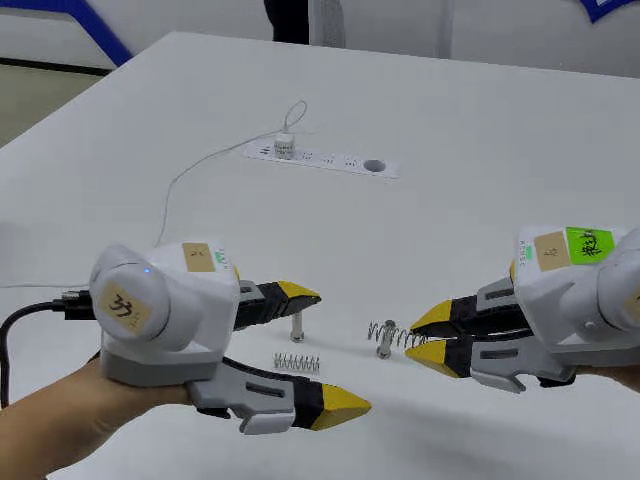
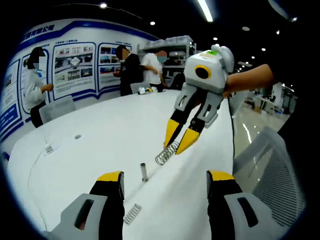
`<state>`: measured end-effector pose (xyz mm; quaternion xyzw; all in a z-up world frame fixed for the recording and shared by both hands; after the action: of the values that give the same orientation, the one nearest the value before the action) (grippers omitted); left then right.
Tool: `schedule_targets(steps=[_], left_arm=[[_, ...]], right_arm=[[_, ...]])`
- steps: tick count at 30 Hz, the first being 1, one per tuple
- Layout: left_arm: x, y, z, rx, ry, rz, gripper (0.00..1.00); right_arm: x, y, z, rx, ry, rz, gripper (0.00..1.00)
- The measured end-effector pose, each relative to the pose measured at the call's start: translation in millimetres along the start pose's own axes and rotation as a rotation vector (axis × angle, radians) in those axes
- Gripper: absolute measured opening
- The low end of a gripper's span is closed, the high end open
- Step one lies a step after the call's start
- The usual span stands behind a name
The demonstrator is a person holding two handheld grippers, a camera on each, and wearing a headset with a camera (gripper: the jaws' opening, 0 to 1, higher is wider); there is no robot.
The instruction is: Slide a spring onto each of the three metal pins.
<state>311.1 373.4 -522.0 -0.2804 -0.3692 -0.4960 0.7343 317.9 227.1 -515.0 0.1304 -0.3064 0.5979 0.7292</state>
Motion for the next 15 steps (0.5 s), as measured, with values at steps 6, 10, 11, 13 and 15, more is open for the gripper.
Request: schedule_targets(steps=[6,10,11,13,15], left_arm=[[4.7,-1.7,-5.4,0.004,-0.003,-0.042,0.58],[7.5,-5.6,-6.2,0.003,-0.011,-0.071,0.5],[8.2,-6.3,-6.5,0.0,-0.014,-0.072,0.47],[9.2,-7.7,-7.4,-0.003,-0.016,-0.076,0.43],[9.6,-9.5,-8.8,-0.011,-0.012,-0.079,0.39]], right_arm=[[4.0,9.5,8.4,0.017,-0.022,0.05,0.1],[7.1,14.2,12.0,0.023,-0.03,0.082,0.1],[7.6,15.2,12.2,0.024,-0.032,0.089,0.1],[7.7,16.4,11.5,0.03,-0.03,0.1,0.1],[7.7,17.8,10.7,0.033,-0.027,0.108,0.11]])
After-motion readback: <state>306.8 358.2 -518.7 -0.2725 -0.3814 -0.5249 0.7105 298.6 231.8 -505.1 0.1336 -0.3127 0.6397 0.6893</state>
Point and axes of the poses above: the centre of the closed fingertips' face, and the gripper's own axes: z roughly backward along the fingers, y roughly to its left, x roughly out of its top, the point moved 7 cm from there along z, roughly backward along the fingers, and after that the axes turned 11 degrees about y, right-handed, at the moved point
